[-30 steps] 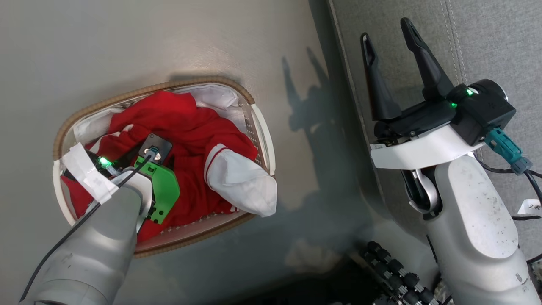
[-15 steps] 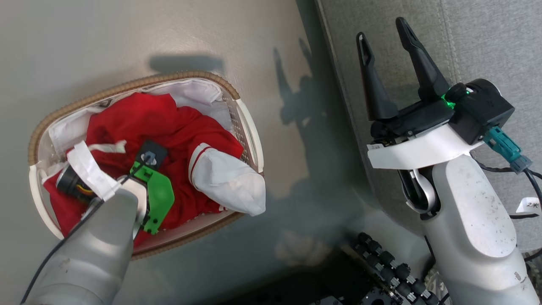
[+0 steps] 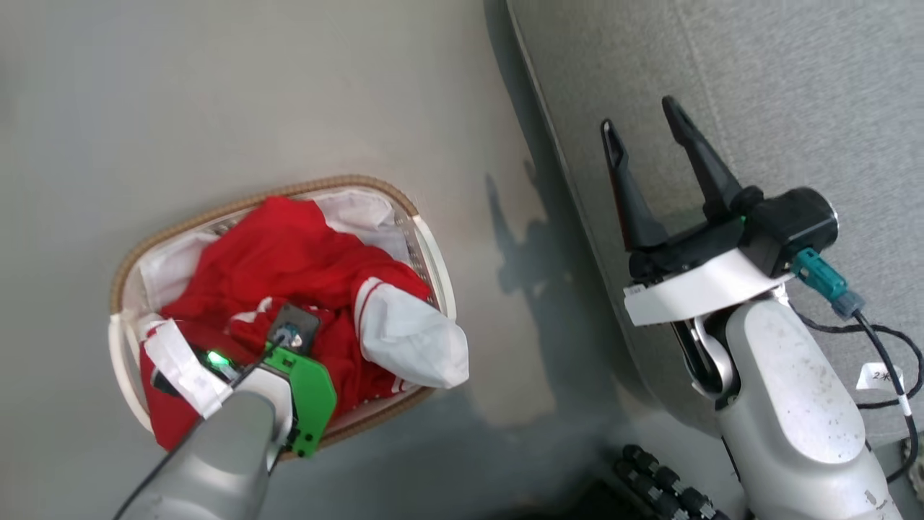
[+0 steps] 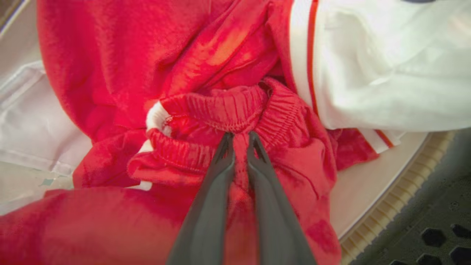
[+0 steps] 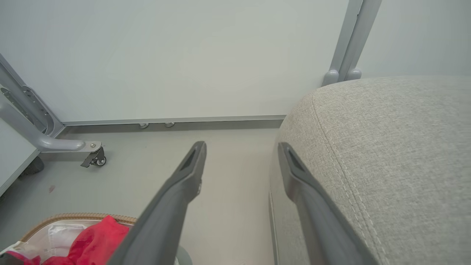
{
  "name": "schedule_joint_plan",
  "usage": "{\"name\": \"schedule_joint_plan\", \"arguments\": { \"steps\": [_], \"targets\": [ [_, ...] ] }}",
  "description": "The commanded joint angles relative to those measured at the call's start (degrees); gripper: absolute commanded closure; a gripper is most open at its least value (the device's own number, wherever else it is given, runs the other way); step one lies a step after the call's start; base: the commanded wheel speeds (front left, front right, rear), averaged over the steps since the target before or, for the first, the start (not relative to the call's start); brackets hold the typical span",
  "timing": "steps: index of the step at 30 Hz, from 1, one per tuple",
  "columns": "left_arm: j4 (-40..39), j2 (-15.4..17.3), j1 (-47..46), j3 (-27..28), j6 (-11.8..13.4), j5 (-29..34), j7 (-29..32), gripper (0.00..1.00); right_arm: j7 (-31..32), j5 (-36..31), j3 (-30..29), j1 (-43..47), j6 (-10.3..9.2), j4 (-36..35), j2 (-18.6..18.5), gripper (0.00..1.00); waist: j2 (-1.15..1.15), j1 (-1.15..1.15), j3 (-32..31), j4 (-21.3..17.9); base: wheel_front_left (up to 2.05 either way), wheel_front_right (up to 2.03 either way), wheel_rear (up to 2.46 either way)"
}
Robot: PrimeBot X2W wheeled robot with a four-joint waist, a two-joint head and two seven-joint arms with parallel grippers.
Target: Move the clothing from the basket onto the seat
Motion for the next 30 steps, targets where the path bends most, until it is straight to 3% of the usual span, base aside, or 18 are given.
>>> {"name": "schedule_joint_plan", "arguments": {
  "steps": [1,15,30],
  "targets": [
    [0.0,-0.4,1.8,0.1,-0.2,-0.9,-1.3,1.00,-0.1,-0.6,-0.2,1.5,-0.04,0.6,-0.2,0.00,0.00,0.00,-7.2,1.9,0.00,0.00,0.00],
    [-5.1,-2.9,7.9,2.2,0.3,-5.6,-8.2,1.00,-0.1,-4.2,-1.7,9.7,-0.04,5.5,-0.2,0.00,0.00,0.00,-23.4,7.2,0.00,0.00,0.00],
    [-31.6,-2.6,15.9,11.2,1.9,-4.5,-8.2,1.00,-0.1,-5.4,-1.0,16.9,-0.04,8.8,-0.2,0.00,0.00,0.00,-32.7,10.7,0.00,0.00,0.00]
  ]
}}
